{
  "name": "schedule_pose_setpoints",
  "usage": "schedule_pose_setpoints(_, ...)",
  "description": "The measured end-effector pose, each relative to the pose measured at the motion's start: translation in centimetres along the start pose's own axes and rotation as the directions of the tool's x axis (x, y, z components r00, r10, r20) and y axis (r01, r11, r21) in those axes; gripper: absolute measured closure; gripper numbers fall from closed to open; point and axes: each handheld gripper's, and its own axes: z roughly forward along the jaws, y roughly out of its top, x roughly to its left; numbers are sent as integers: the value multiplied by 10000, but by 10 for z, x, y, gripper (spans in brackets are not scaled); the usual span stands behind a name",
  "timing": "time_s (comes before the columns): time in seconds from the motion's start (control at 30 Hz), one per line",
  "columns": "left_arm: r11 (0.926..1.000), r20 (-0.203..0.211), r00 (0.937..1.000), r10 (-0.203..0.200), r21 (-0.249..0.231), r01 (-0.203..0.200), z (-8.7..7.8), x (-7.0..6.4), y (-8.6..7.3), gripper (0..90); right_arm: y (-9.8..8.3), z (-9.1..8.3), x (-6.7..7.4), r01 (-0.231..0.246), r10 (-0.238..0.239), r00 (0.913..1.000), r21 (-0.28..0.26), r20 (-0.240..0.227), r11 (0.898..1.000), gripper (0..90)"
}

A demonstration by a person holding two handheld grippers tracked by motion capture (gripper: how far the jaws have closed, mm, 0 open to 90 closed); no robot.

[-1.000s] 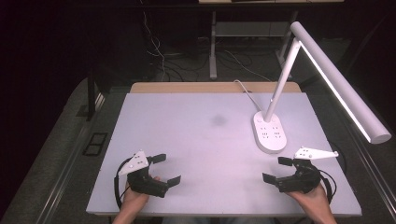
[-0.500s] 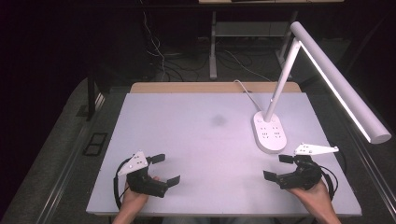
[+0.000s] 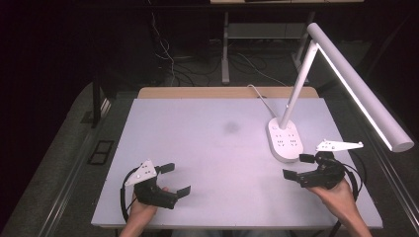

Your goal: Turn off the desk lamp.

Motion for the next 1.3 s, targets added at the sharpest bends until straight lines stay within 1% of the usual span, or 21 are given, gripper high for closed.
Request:
schedule_pose_setpoints(0.13, 10000, -8, 10000, 5, 8, -5, 0, 0, 0, 0, 5, 0, -5, -112, 112, 9999, 77, -12, 9999, 9)
schedule_pose_setpoints(0.2, 10000, -19, 10000, 17, 11, -17, 0, 0, 0, 0, 6, 0, -6, -45, 45, 10000, 73, 10, 10000, 9)
schedule_pose_setpoints(0.4, 10000, -34, 10000, 15, 16, -15, -1, 0, 0, 0, 15, 2, -14, -81, 80, 10000, 253, 59, 9996, 9)
schedule_pose_setpoints(0.5, 10000, -48, 10000, 12, 10, -12, -1, 0, 0, 0, 18, 3, -18, -37, 35, 10000, 253, 82, 9997, 9)
schedule_pose_setpoints(0.57, 10000, -42, 10000, 9, 16, -9, -1, 0, 0, 0, 19, 3, -19, -88, 85, 9999, 253, 110, 9996, 9)
schedule_pose_setpoints(0.77, 10000, -64, 10000, -38, -4, 38, -1, 1, 0, 0, 25, 5, -30, -181, 174, 9996, 323, 203, 9993, 9)
schedule_pose_setpoints(0.8, 10000, -64, 10000, -38, -4, 38, -1, 1, 0, 0, 25, 5, -30, -181, 174, 9996, 323, 203, 9993, 9)
schedule_pose_setpoints(0.87, 10000, -49, 10000, -24, 4, 24, -1, 1, 0, 0, 29, 6, -35, -200, 191, 9995, 381, 239, 9991, 9)
schedule_pose_setpoints(1.3, 10000, -35, 10000, -7, 62, 7, 0, 1, 0, 0, 46, 9, -50, -7, -18, 9991, 605, 424, 9982, 9)
